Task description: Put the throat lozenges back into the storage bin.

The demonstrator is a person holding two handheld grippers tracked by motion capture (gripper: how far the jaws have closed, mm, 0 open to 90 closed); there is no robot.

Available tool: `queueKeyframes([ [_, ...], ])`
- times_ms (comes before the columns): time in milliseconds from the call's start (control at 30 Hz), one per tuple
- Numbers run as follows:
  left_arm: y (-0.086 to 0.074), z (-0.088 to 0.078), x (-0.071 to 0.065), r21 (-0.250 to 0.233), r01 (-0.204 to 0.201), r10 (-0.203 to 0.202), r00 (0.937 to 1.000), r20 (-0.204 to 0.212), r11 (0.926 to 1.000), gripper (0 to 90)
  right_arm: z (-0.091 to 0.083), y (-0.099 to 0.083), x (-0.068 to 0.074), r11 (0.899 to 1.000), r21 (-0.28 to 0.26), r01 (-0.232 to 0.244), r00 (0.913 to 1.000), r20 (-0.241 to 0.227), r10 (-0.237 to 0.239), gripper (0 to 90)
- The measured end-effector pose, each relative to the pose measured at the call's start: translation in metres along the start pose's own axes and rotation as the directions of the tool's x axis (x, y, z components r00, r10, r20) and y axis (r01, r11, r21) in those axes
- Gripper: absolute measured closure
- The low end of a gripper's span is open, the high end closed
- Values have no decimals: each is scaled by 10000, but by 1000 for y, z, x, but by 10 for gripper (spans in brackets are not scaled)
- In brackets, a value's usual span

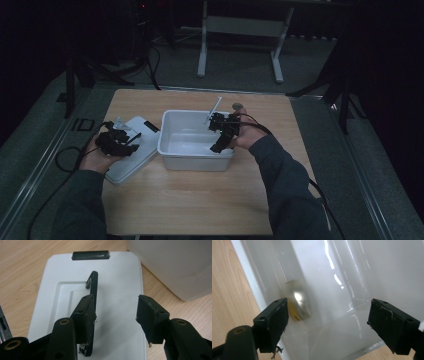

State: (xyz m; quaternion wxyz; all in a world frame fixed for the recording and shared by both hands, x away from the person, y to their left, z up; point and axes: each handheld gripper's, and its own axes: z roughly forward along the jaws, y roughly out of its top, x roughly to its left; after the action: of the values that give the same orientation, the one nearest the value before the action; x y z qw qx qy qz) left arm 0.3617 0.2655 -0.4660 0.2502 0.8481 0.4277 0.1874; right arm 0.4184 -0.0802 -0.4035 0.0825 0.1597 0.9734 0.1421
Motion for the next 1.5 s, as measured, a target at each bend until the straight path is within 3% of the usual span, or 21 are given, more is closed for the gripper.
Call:
queueKeyframes([
  [633, 2, 1, 1, -13, 10, -10, 9999, -104, 10000, 488, -33, -21, 6, 9964, -845, -59, 9984, 554, 106, 214],
  [933, 5, 2, 3, 18, 57, -57, 9998, -187, 10000, 504, -39, -37, 8, 9928, -1182, -191, 9976, 643, 268, 231],
  [1500, 11, 0, 9, 144, 138, -134, 9995, -296, 9998, 564, -53, -69, 27, 9798, -1989, -198, 9932, 1089, 422, 285],
])
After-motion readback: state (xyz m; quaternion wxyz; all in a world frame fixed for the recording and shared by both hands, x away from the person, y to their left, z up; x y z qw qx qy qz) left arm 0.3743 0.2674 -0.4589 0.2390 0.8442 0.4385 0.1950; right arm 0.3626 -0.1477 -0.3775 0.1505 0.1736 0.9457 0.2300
